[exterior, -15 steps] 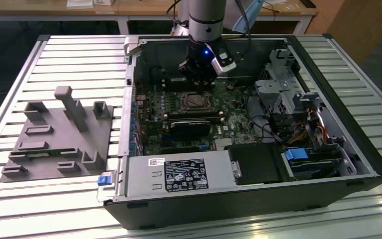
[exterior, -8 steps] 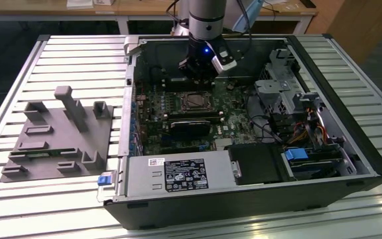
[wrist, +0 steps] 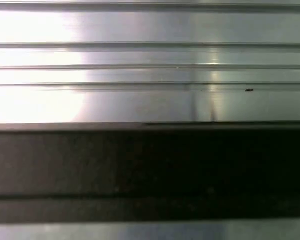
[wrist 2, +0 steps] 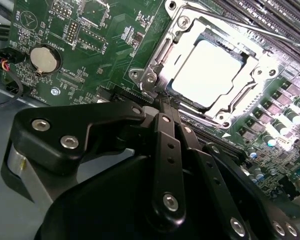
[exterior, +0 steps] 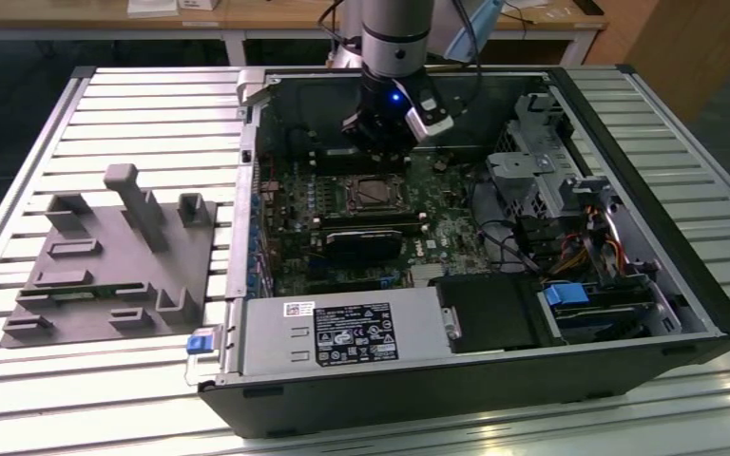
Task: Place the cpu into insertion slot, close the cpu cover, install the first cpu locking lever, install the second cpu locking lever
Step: 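Install the first cpu locking lever, then install the second cpu locking lever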
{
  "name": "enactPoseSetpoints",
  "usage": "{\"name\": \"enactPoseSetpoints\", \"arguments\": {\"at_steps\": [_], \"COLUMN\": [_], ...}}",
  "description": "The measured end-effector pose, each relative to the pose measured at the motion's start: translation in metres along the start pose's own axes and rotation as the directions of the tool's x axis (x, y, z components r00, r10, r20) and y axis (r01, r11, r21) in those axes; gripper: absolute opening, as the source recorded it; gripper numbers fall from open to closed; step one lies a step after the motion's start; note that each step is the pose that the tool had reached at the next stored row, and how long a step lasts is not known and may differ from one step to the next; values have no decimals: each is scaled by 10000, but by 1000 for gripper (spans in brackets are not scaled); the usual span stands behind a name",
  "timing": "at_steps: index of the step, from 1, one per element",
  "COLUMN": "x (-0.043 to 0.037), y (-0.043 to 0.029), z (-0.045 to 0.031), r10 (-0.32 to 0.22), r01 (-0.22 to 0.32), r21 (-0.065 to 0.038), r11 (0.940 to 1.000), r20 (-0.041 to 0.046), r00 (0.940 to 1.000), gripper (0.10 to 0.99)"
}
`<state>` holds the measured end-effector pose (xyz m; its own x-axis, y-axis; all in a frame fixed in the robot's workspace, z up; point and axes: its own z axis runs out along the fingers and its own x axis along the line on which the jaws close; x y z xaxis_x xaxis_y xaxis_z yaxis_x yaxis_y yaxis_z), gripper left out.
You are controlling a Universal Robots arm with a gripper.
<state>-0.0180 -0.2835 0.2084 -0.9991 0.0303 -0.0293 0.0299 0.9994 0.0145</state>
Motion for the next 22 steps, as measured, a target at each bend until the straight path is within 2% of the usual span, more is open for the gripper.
{"name": "enactPoseSetpoints", "arguments": {"at_steps": [11,22], "x": [-3,-7], "y": [-44,-130], "z": [0,-2], "r10": [0,0], "r01": [0,0], "r21": [-1,0], "r11": [10000,10000], "r20": [-1,-1], "r00": [10000,10000], "gripper": [106,106]}}
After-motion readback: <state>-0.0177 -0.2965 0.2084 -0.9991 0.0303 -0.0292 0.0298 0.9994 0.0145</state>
